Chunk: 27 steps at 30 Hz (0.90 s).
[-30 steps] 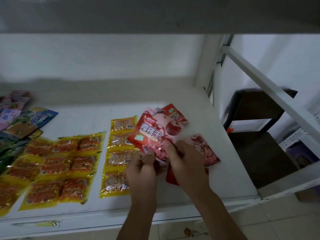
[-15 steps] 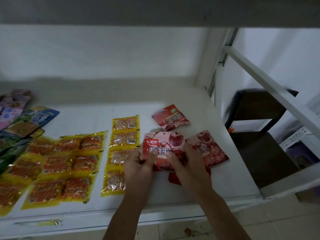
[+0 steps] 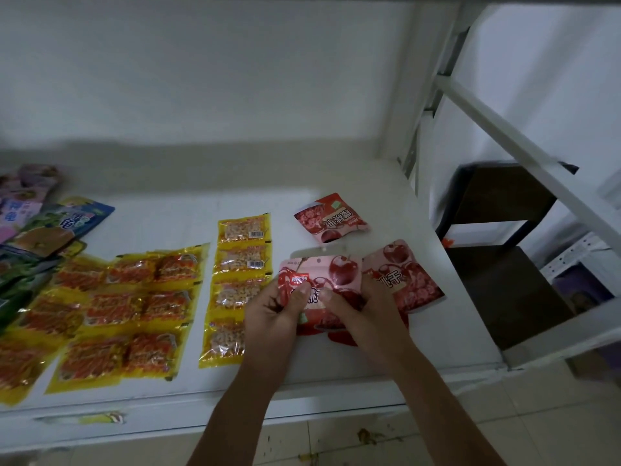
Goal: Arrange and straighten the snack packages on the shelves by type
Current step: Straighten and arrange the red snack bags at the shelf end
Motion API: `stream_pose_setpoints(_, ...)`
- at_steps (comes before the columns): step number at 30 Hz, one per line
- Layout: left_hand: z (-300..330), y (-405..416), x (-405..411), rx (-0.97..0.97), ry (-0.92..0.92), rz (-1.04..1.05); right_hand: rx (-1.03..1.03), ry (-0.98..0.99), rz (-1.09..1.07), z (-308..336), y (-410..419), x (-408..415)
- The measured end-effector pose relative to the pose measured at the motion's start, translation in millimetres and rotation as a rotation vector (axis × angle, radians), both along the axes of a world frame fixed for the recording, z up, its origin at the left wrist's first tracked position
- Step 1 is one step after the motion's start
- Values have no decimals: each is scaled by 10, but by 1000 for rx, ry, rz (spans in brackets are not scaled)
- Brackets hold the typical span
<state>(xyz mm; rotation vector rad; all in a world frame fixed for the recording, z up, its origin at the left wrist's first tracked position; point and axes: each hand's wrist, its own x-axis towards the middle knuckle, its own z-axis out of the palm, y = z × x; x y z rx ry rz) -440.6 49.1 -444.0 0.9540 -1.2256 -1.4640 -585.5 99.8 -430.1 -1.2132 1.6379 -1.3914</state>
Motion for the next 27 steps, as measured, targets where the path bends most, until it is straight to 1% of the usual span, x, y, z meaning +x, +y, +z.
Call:
stream_pose_setpoints(3, -13, 0, 7, -28, -51, -6, 7, -63, -32, 13, -18, 25)
stream_pose_setpoints(6, 8, 19, -12, -13, -35, -26, -26, -106, -75, -6, -30, 15)
stream_pose_setpoints(9, 72, 40, -28, 1, -30, -112, -68, -122, -130, -38, -48, 30)
stream_pose_setpoints(11, 105, 9, -21, 20, -42, -197, -98, -99, -169, -61, -54, 42)
stream_pose_setpoints(14, 75, -74, 10, 46, -76, -277, -108, -82, -173, -92, -51, 39)
stream_pose_setpoints(17, 34, -72, 31, 13, -84, -191, -90, -63, -118, -61, -48, 41)
stream_pose_setpoints(20, 4, -38, 27, 55, -9, -72, -56, 80, -68, -59, -56, 49)
stream_pose_setpoints(23, -10, -26, 16, 61, -5, -39, -61, 213, -84, -100, -56, 59)
stream_pose_setpoints(27, 18, -58, 14, 23, -64, -81, -39, 194, -127, -142, -79, 42)
